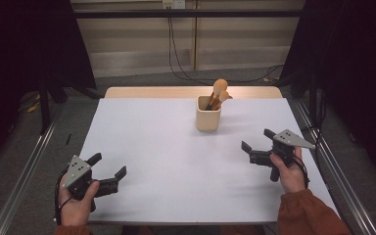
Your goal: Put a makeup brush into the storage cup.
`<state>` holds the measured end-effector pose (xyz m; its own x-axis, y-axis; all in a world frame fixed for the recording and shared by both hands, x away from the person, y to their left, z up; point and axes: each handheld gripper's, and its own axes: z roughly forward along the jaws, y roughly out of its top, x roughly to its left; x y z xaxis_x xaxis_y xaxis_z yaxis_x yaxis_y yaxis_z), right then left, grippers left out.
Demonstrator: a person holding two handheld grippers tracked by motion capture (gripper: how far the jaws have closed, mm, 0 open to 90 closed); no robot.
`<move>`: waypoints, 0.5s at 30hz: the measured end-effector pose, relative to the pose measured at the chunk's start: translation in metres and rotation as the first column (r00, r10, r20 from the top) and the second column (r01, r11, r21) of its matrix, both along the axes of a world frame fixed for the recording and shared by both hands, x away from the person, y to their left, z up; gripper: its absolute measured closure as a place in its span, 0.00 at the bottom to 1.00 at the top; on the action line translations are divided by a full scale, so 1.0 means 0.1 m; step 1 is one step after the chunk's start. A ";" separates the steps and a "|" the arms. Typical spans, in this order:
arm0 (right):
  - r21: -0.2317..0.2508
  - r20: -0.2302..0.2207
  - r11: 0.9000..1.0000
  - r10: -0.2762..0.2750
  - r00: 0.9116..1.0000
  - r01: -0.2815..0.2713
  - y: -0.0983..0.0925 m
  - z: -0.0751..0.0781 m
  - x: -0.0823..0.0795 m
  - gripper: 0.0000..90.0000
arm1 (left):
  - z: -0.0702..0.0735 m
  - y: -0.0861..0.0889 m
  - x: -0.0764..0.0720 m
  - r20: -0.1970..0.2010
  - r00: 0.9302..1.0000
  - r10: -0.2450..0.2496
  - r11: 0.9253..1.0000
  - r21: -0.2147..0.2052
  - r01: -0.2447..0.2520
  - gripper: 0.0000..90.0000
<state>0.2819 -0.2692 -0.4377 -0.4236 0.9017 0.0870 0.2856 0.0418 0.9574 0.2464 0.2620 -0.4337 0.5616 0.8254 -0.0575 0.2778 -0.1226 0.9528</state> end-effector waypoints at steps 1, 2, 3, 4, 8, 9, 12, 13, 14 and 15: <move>0.001 0.000 1.000 0.000 1.000 0.000 -0.01 0.00 -0.01 0.00 | 0.01 0.01 -0.01 0.002 1.000 0.002 1.000 0.000 -0.002 0.02; 0.010 -0.001 1.000 -0.001 1.000 0.001 -0.03 -0.01 -0.03 0.00 | 0.01 0.01 -0.01 0.003 1.000 0.003 1.000 -0.008 -0.003 0.02; 0.014 -0.003 1.000 -0.009 1.000 0.010 -0.05 -0.02 -0.05 0.00 | 0.01 0.02 -0.02 0.004 1.000 0.008 1.000 -0.006 -0.008 0.02; 0.006 -0.001 1.000 -0.018 1.000 0.018 -0.06 -0.02 -0.07 0.00 | 0.01 0.02 -0.03 0.004 1.000 0.010 1.000 -0.008 -0.010 0.02; -0.005 -0.007 1.000 -0.019 1.000 0.019 -0.09 -0.05 -0.15 0.00 | 0.01 0.03 -0.04 0.005 1.000 0.006 1.000 -0.004 -0.006 0.02; -0.008 -0.007 1.000 -0.019 1.000 0.019 -0.10 -0.05 -0.17 0.00 | 0.01 0.03 -0.04 0.004 1.000 0.006 1.000 -0.003 -0.006 0.02; -0.021 0.001 1.000 -0.018 1.000 0.018 -0.12 -0.04 -0.24 0.00 | 0.01 0.03 -0.05 0.005 1.000 0.007 1.000 -0.002 -0.007 0.02; -0.012 0.004 1.000 -0.024 1.000 0.024 -0.13 -0.04 -0.25 0.00 | 0.01 0.03 -0.05 0.004 1.000 0.008 1.000 -0.003 -0.008 0.02; -0.011 0.003 1.000 -0.021 1.000 0.021 -0.15 -0.04 -0.28 0.00 | 0.01 0.04 -0.06 0.003 1.000 0.012 1.000 -0.002 -0.012 0.02; -0.010 0.001 1.000 -0.023 1.000 0.023 -0.17 -0.04 -0.30 0.00 | 0.01 0.04 -0.06 0.003 1.000 0.013 1.000 -0.003 -0.013 0.02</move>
